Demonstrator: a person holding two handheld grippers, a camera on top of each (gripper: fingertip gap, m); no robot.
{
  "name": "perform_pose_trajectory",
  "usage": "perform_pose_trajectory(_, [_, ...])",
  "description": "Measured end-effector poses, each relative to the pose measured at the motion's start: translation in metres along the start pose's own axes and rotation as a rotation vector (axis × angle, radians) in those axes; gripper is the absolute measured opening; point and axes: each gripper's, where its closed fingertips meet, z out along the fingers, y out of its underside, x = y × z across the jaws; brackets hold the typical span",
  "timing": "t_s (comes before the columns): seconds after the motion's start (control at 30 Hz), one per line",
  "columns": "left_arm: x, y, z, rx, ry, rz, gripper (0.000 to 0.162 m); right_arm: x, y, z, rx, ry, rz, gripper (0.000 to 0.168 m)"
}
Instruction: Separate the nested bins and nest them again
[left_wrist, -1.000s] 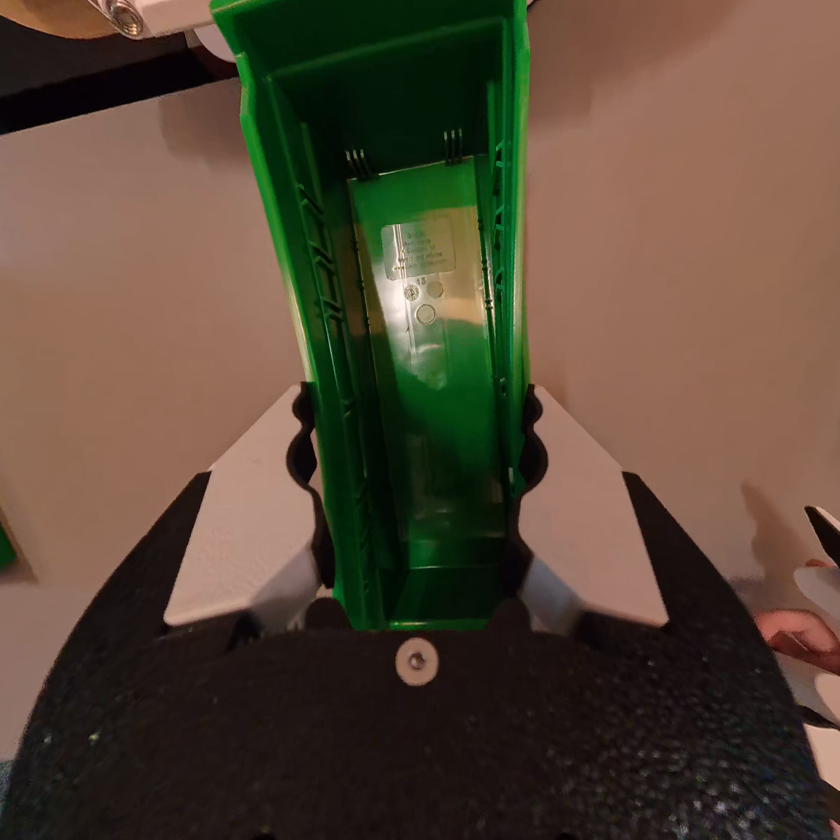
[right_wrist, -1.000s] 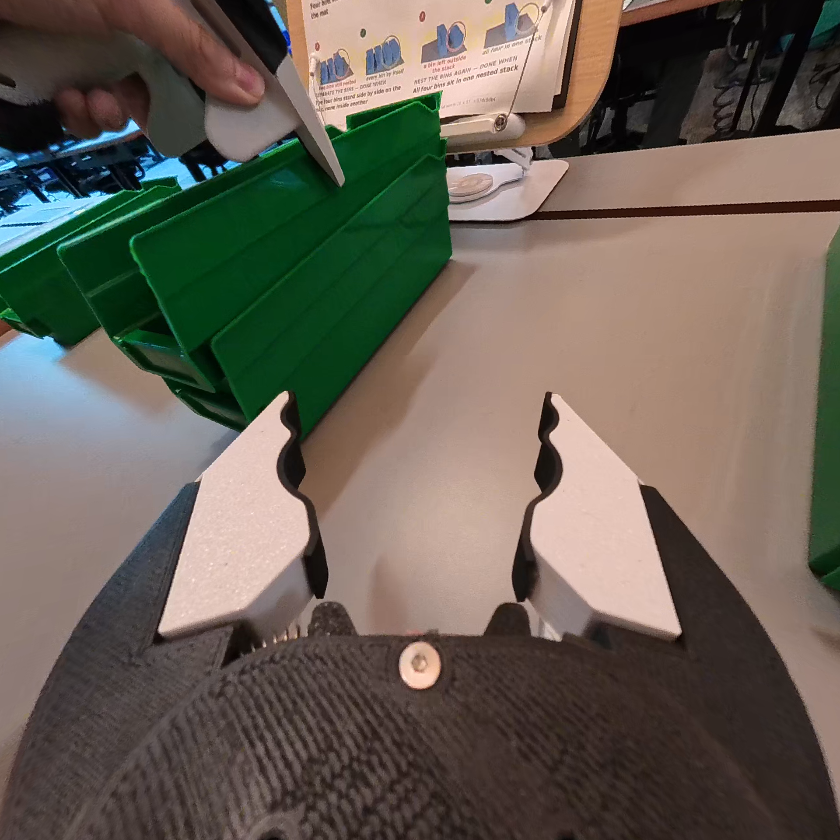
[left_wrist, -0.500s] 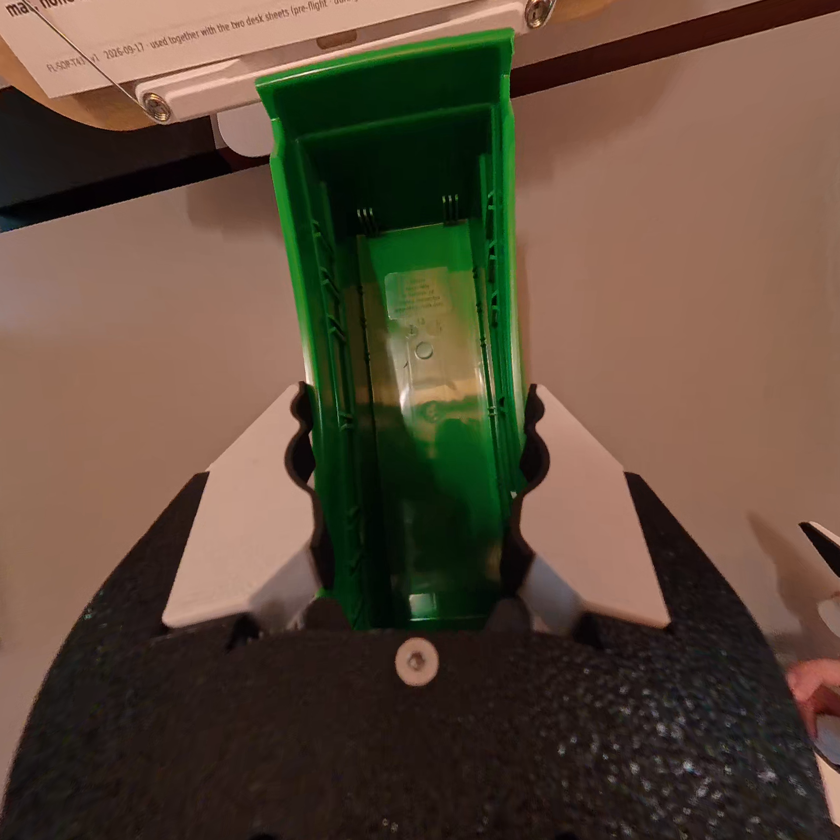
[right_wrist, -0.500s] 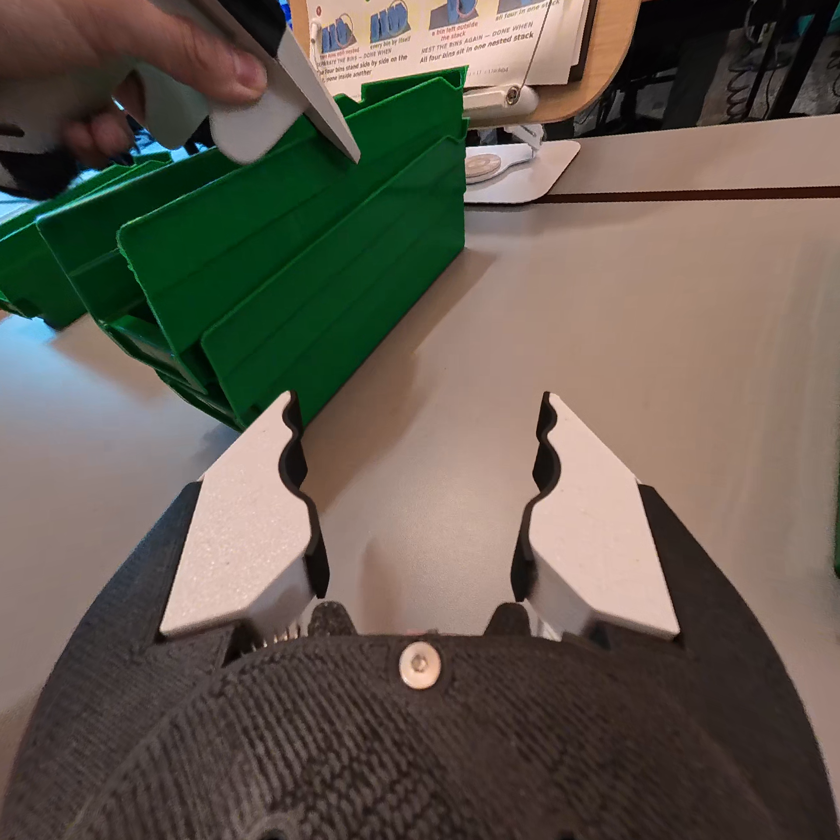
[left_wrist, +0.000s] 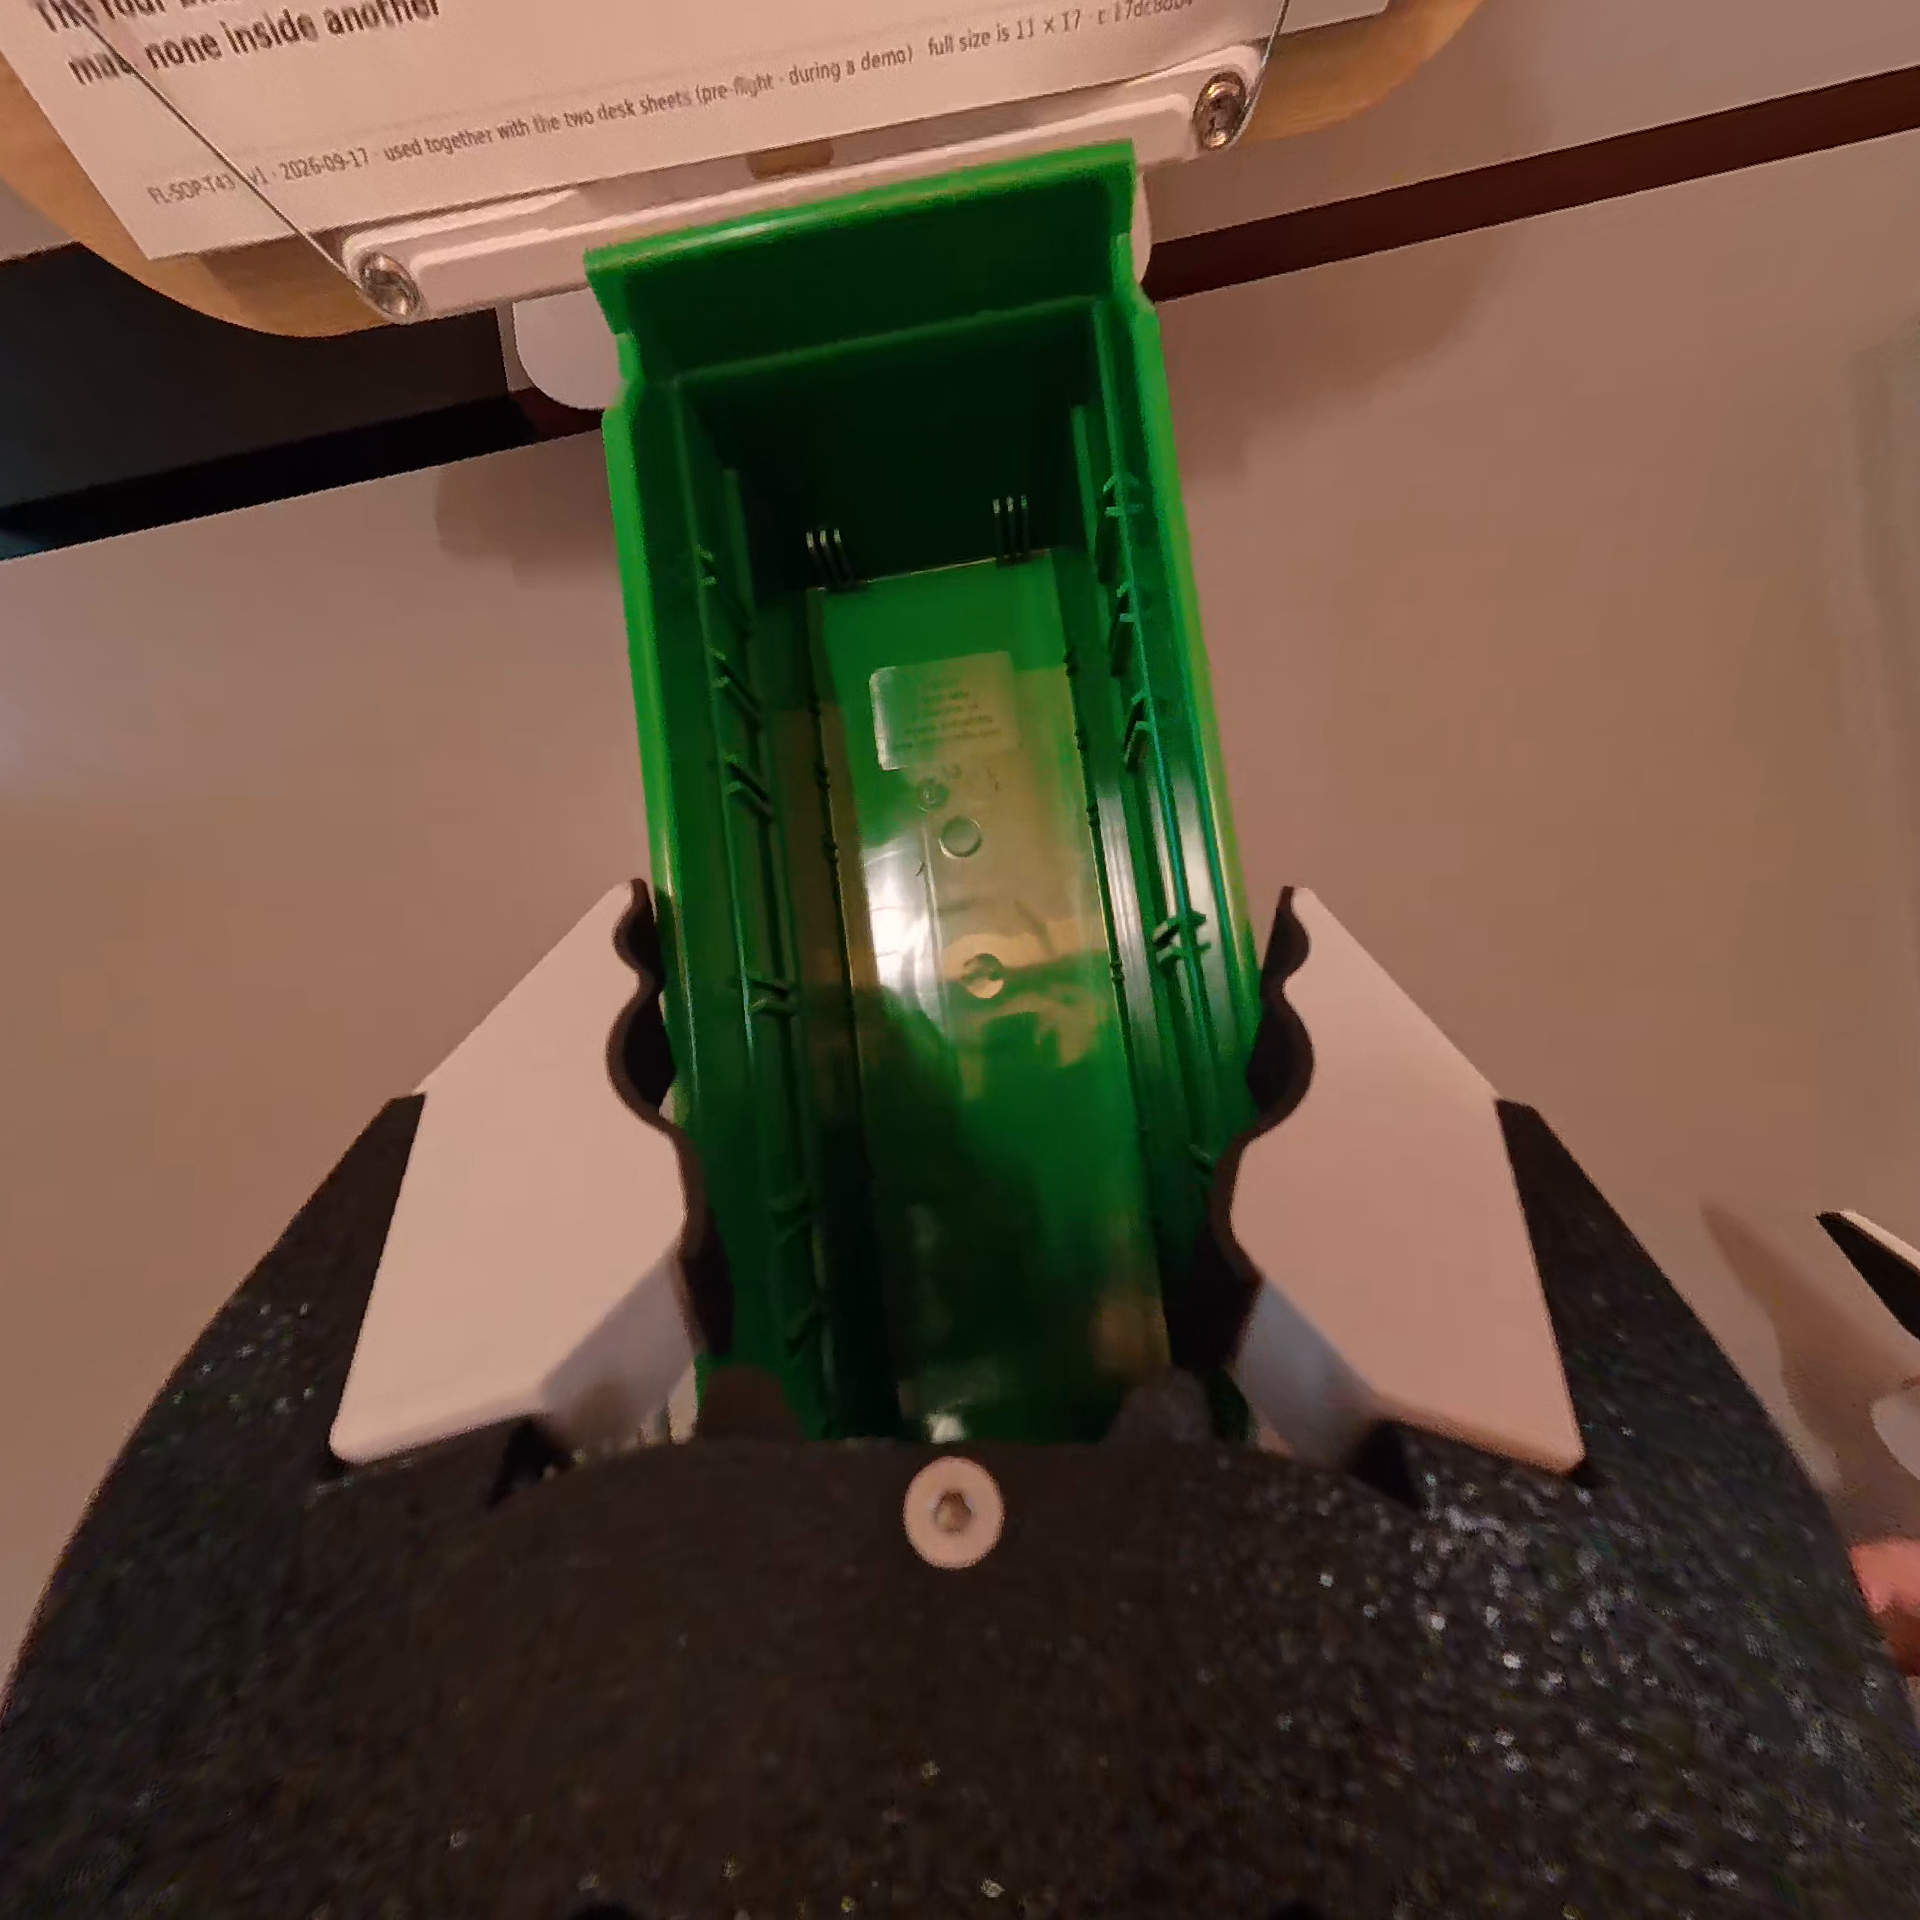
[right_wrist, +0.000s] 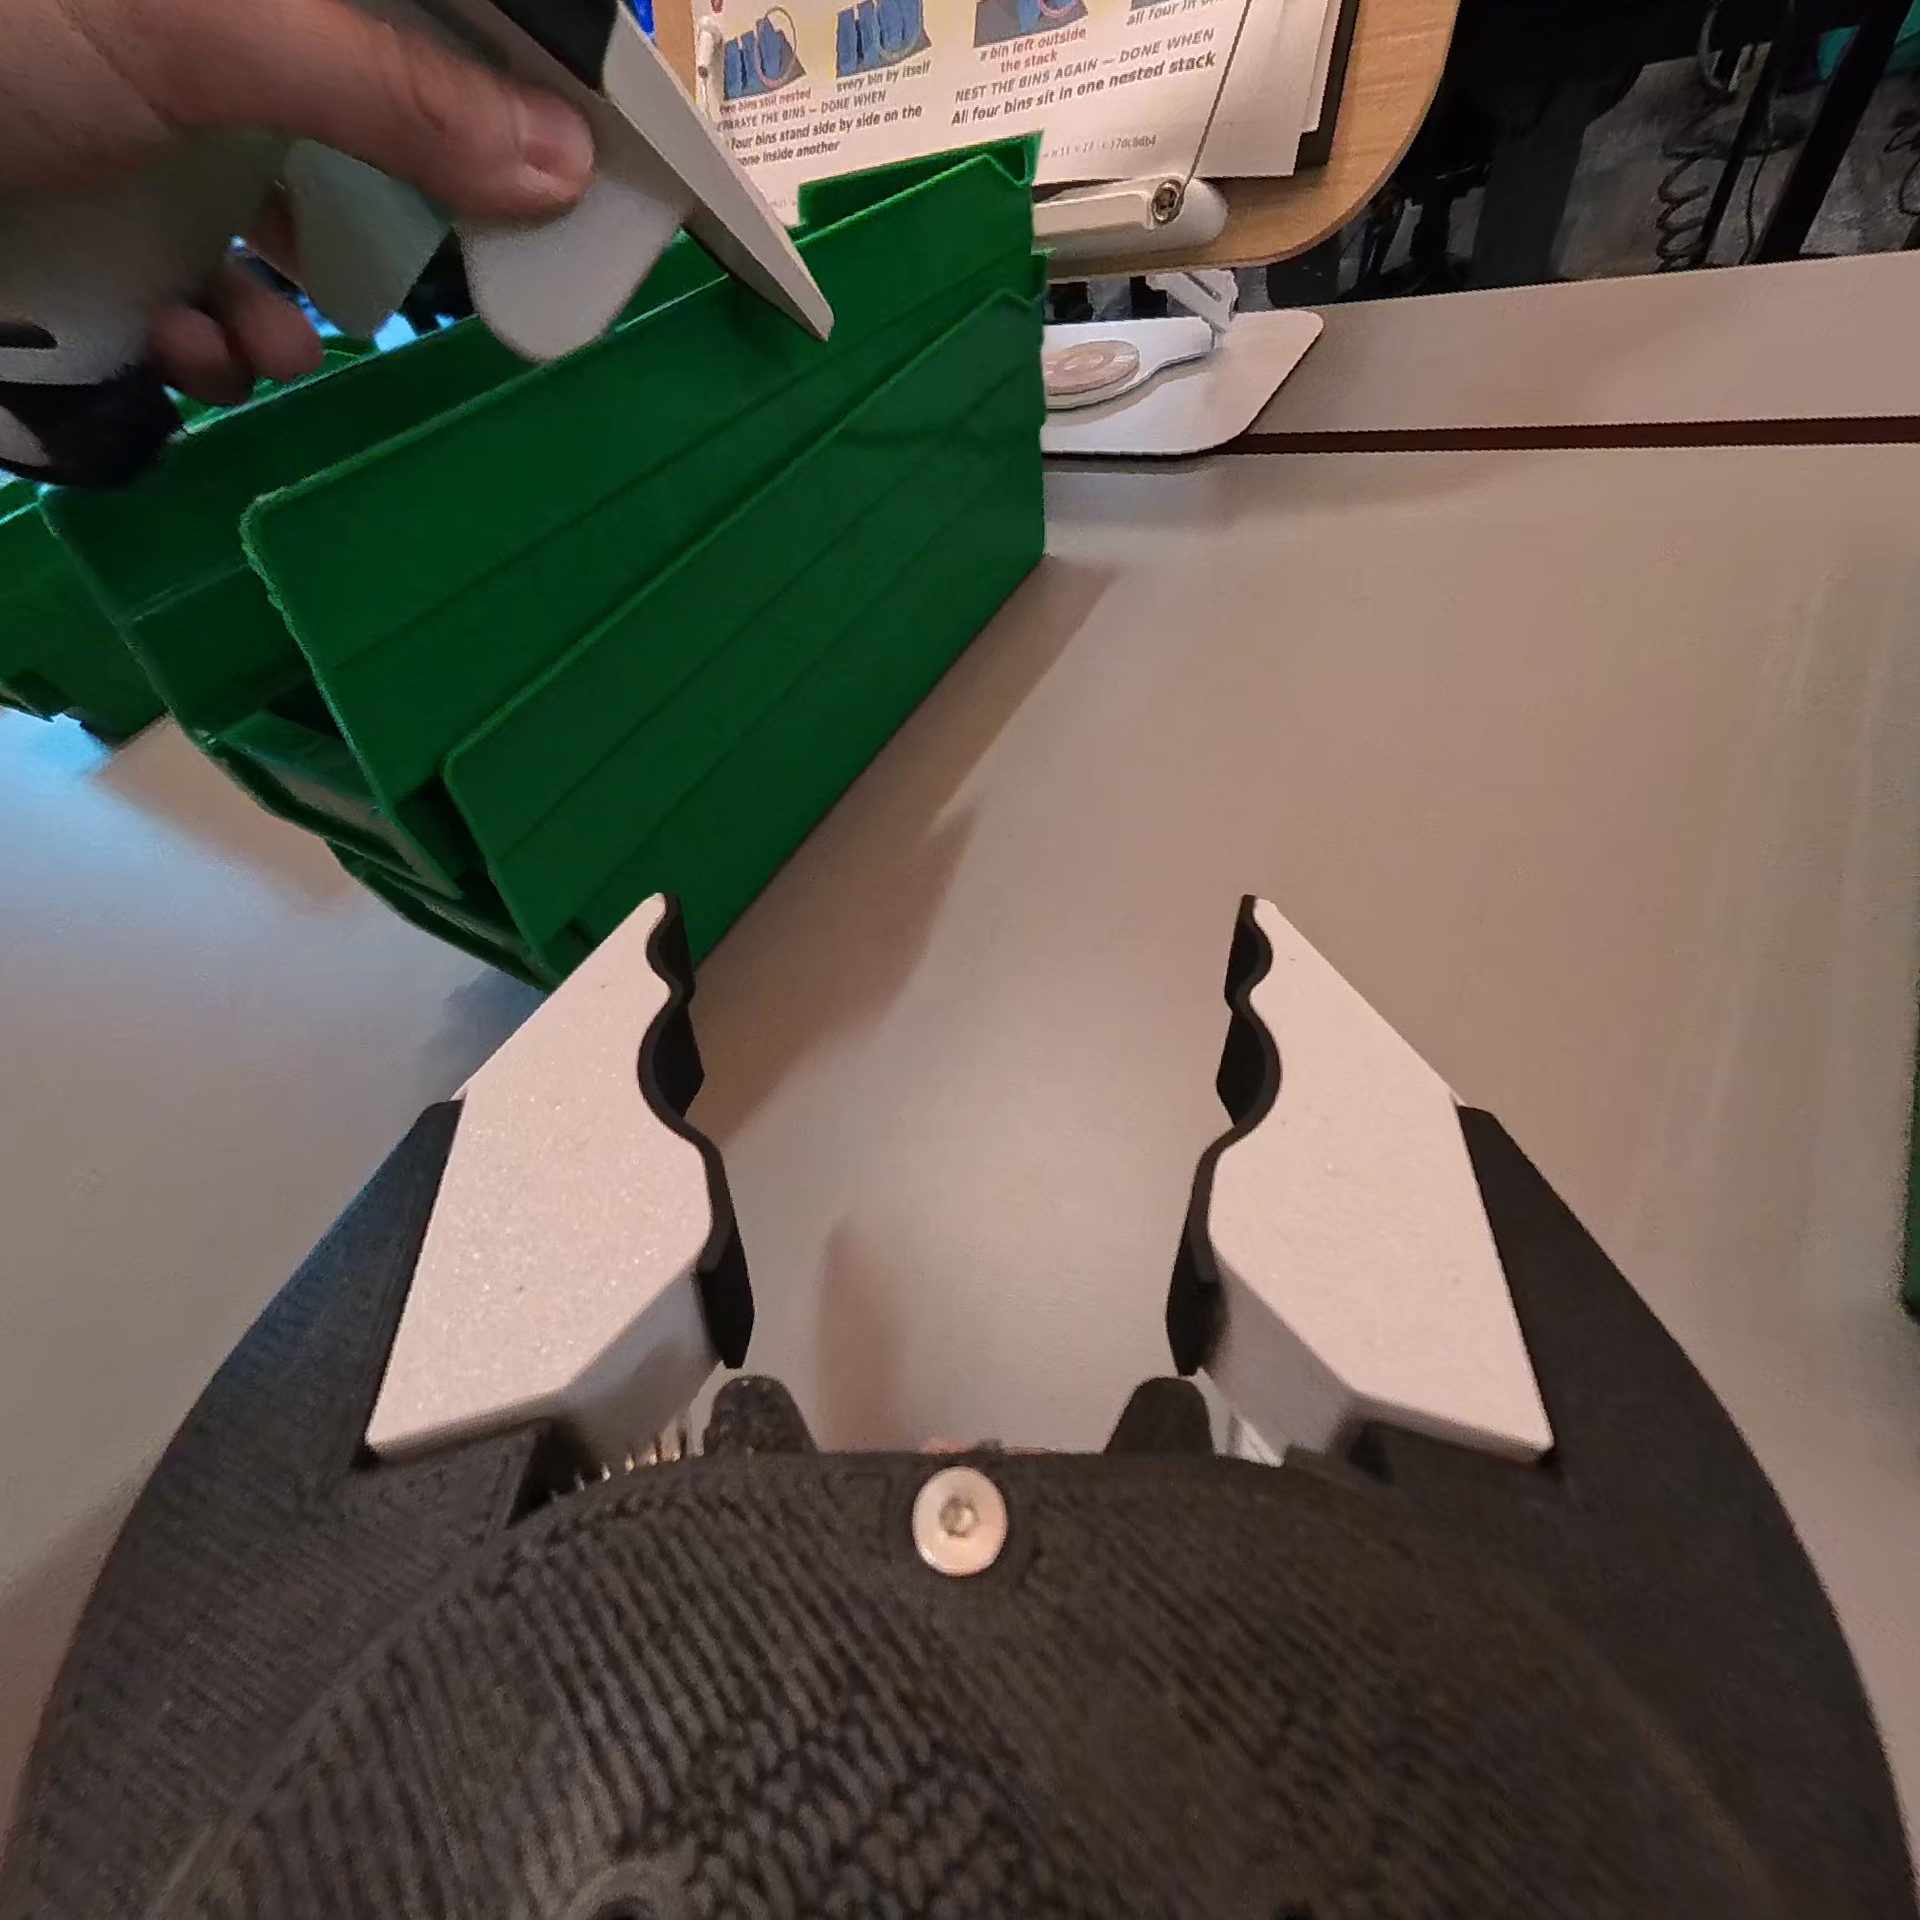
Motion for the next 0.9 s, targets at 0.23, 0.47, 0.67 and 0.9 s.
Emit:
perform_pose_trajectory(0.23, [0.005, -0.017, -0.036, 0.088, 0.024, 0.111, 0.115, 0.004, 0.002, 0.000, -0.004, 0.002, 0.014, 0.102])
perform_pose_trajectory(0.47, [-0.001, 0.018, -0.030, -0.157, 0.035, 0.060, 0.124, -0.001, 0.005, 0.004, -0.017, -0.014, 0.017, 0.102])
perform_pose_trajectory(0.67, [0.007, 0.043, -0.017, -0.293, 0.097, 0.031, 0.125, -0.003, 0.005, 0.004, -0.015, -0.019, 0.010, 0.102])
perform_pose_trajectory(0.9, [0.007, 0.037, -0.020, -0.235, 0.109, 0.045, 0.101, -0.001, 0.002, 0.001, -0.007, -0.016, 0.016, 0.101])
